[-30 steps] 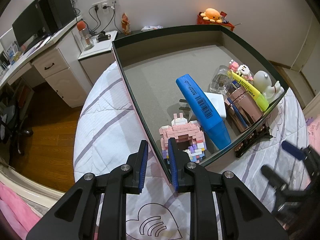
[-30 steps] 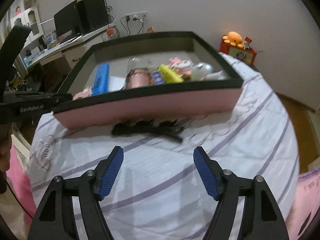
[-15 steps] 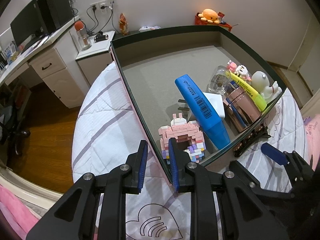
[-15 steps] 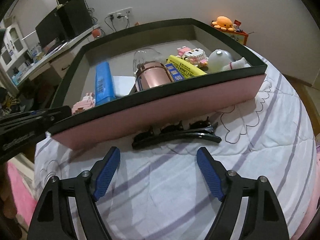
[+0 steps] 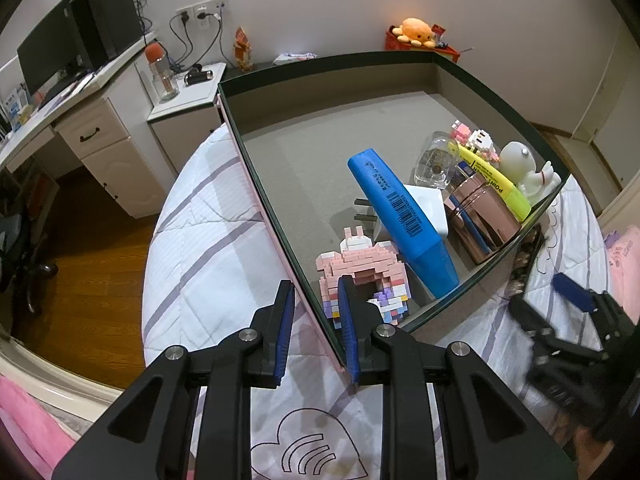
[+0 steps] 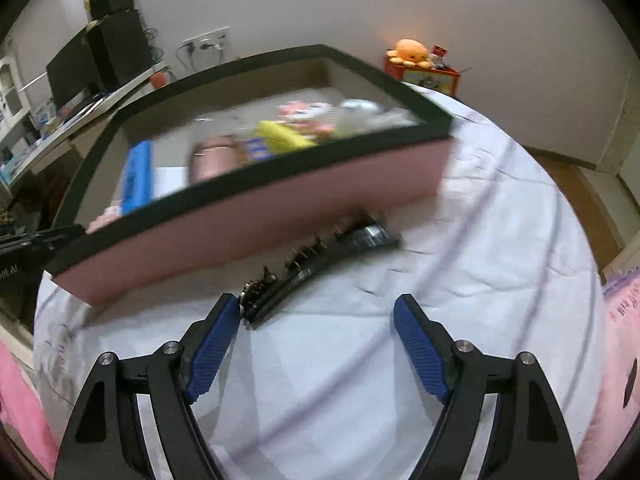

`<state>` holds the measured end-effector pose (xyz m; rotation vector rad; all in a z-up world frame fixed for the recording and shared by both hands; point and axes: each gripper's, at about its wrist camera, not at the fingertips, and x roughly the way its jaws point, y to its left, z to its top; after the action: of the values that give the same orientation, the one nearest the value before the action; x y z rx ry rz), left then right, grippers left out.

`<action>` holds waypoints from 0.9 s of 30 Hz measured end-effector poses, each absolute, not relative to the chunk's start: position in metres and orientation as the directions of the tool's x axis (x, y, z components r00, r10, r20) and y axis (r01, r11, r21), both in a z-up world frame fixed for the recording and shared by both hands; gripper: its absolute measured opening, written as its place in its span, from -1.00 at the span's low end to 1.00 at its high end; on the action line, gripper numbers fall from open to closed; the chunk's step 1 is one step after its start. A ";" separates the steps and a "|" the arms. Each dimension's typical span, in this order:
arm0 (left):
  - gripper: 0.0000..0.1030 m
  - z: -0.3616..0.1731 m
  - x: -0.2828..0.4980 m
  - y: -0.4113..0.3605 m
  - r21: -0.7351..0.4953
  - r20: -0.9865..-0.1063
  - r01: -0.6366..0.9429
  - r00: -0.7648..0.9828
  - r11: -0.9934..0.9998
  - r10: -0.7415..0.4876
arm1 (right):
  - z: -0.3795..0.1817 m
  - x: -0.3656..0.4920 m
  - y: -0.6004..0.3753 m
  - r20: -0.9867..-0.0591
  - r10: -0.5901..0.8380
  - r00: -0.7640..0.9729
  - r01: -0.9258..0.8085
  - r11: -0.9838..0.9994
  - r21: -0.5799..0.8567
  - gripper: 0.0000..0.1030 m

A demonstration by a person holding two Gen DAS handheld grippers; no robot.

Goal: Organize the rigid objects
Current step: 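Withdraw the right gripper toward the black hair clip on the bed, then grasp the black hair clip with the right gripper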

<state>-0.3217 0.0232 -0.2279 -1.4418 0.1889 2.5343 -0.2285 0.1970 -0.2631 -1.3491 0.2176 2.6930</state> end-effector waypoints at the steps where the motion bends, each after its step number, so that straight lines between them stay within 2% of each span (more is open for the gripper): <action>1: -0.59 -0.228 -0.322 0.023 0.002 -0.860 -0.251 -0.495 -0.968 0.126 | -0.262 -0.223 0.206 -0.803 0.064 -0.593 -0.189 -0.980 0.061 0.57; 5: -0.59 -0.228 -0.322 0.024 0.006 -0.860 -0.246 -0.495 -0.969 0.121 | -0.260 -0.211 0.236 -0.799 0.113 -0.591 -0.251 -0.967 0.050 0.57; 10: -0.60 -0.228 -0.322 0.024 0.006 -0.860 -0.243 -0.496 -0.970 0.119 | -0.256 -0.216 0.240 -0.783 0.050 -0.621 -0.212 -0.972 0.105 0.57; 16: -0.59 -0.228 -0.322 0.023 0.006 -0.861 -0.248 -0.494 -0.969 0.121 | -0.262 -0.243 0.227 -0.787 0.056 -0.614 -0.164 -0.985 0.058 0.53; 18: -0.59 -0.228 -0.323 0.023 0.007 -0.861 -0.248 -0.494 -0.969 0.120 | -0.264 -0.247 0.227 -0.790 0.062 -0.609 -0.153 -0.987 0.040 0.16; 19: -0.59 -0.228 -0.323 0.023 0.007 -0.861 -0.249 -0.493 -0.968 0.121 | -0.264 -0.247 0.229 -0.788 0.064 -0.612 -0.145 -0.989 0.032 0.11; 22: -0.59 -0.228 -0.323 0.023 0.004 -0.861 -0.249 -0.493 -0.968 0.124 | -0.262 -0.248 0.241 -0.790 0.027 -0.613 -0.131 -0.989 0.068 -0.21; 24: -0.59 -0.228 -0.323 0.022 -0.003 -0.860 -0.249 -0.493 -0.968 0.129 | -0.261 -0.245 0.249 -0.794 0.001 -0.608 -0.116 -0.989 0.087 -0.51; 27: -0.59 -0.228 -0.323 0.022 -0.004 -0.861 -0.250 -0.492 -0.968 0.131 | -0.259 -0.239 0.255 -0.797 -0.027 -0.603 -0.097 -0.989 0.107 -0.63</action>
<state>-0.3232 0.0224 -0.2281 -1.4440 0.1785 2.5314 -0.2387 0.2550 -0.2591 -1.3816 0.2164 2.7693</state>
